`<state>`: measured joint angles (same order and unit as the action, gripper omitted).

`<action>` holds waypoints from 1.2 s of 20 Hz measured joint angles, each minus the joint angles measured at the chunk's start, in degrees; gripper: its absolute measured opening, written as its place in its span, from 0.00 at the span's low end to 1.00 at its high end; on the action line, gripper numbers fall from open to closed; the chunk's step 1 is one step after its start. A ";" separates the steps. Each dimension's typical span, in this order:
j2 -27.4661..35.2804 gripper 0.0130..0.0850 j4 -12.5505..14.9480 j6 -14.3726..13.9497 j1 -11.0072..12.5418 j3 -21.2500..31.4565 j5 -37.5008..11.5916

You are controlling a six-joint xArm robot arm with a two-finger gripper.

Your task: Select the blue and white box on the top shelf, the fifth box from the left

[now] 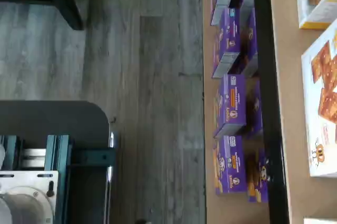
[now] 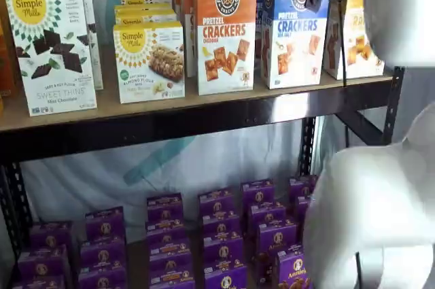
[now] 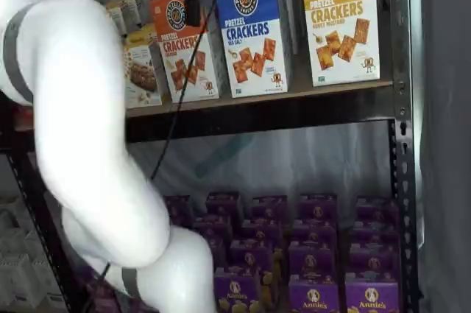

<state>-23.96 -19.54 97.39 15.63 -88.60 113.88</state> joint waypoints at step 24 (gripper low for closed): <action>-5.60 1.00 0.33 -1.52 -2.43 5.79 -20.10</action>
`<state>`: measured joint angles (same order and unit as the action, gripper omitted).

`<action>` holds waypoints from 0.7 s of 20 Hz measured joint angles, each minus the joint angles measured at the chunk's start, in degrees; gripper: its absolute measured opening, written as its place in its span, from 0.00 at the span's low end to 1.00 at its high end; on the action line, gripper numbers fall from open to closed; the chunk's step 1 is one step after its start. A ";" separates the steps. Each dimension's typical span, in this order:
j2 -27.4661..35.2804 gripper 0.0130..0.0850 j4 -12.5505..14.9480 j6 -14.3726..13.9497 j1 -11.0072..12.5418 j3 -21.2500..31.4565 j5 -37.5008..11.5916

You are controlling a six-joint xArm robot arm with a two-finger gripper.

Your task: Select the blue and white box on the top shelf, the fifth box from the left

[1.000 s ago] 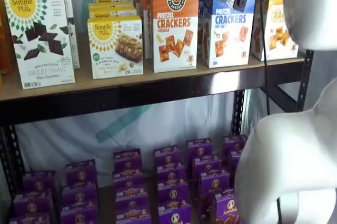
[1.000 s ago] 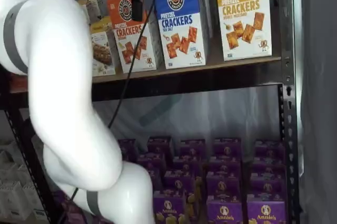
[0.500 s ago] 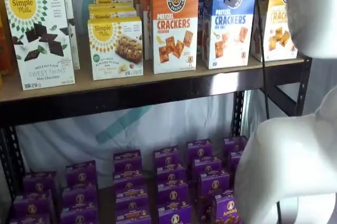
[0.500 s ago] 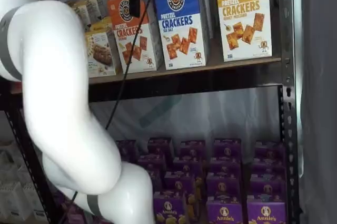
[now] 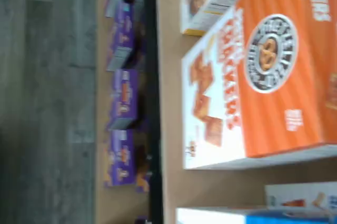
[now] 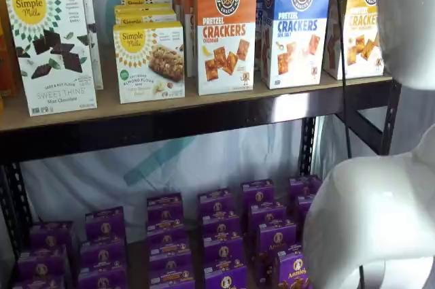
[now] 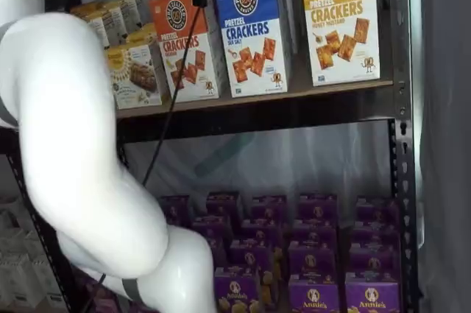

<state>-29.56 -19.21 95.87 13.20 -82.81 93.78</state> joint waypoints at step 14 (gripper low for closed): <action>4.95 1.00 1.40 2.98 0.39 0.12 -11.67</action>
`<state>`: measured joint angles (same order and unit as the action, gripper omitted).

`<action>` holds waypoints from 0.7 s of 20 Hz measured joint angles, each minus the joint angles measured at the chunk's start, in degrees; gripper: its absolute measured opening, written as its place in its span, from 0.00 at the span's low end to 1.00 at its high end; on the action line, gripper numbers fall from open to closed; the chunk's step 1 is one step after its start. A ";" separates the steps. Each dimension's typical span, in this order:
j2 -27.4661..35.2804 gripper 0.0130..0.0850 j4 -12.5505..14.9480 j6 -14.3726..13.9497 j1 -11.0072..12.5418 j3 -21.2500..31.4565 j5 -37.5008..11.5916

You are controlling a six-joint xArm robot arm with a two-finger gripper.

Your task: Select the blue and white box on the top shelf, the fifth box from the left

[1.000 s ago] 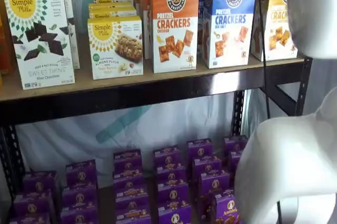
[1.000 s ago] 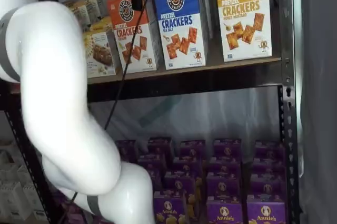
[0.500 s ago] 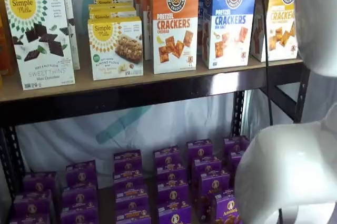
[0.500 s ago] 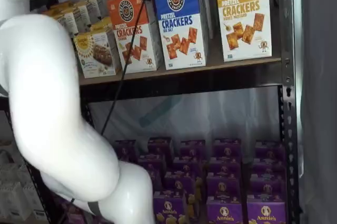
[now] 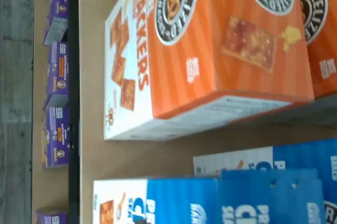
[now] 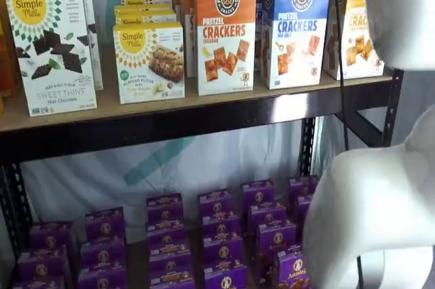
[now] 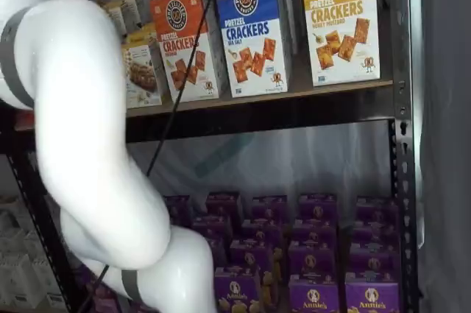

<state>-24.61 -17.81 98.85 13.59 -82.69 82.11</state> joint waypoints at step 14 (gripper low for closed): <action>9.52 1.00 2.82 1.23 0.97 -10.58 9.35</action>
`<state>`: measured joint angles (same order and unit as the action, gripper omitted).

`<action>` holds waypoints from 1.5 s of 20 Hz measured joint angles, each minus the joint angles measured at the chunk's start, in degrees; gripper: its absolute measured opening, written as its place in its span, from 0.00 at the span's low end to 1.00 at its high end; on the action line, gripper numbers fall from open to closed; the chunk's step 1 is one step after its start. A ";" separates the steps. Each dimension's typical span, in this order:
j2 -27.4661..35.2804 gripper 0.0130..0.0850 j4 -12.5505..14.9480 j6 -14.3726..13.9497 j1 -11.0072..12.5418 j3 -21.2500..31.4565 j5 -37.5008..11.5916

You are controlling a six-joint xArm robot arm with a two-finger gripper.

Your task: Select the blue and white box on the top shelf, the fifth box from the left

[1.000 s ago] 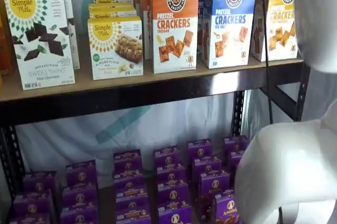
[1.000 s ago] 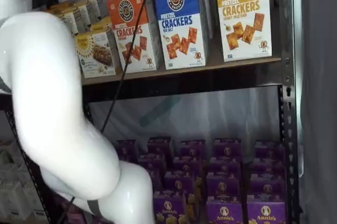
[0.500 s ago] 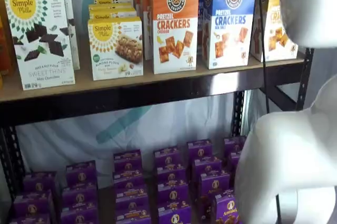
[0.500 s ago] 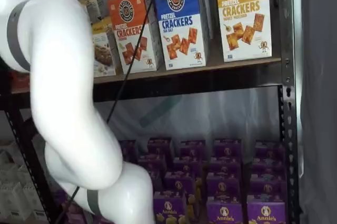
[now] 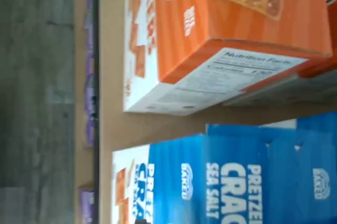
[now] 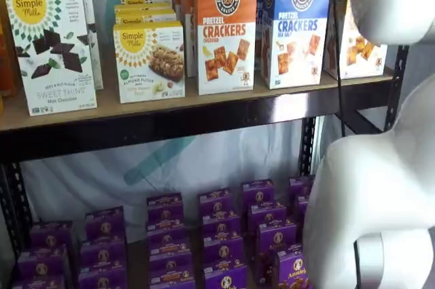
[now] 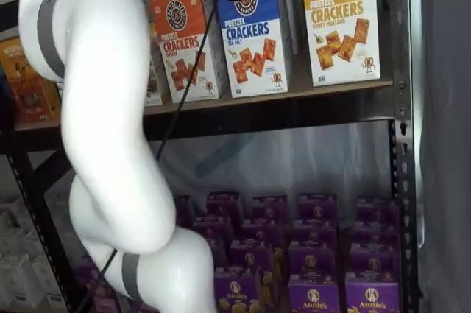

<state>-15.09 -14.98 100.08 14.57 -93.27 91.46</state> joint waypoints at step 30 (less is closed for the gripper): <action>5.64 0.72 6.47 -1.25 -3.02 -5.47 8.37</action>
<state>-9.44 -8.51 98.83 11.55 -98.75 99.83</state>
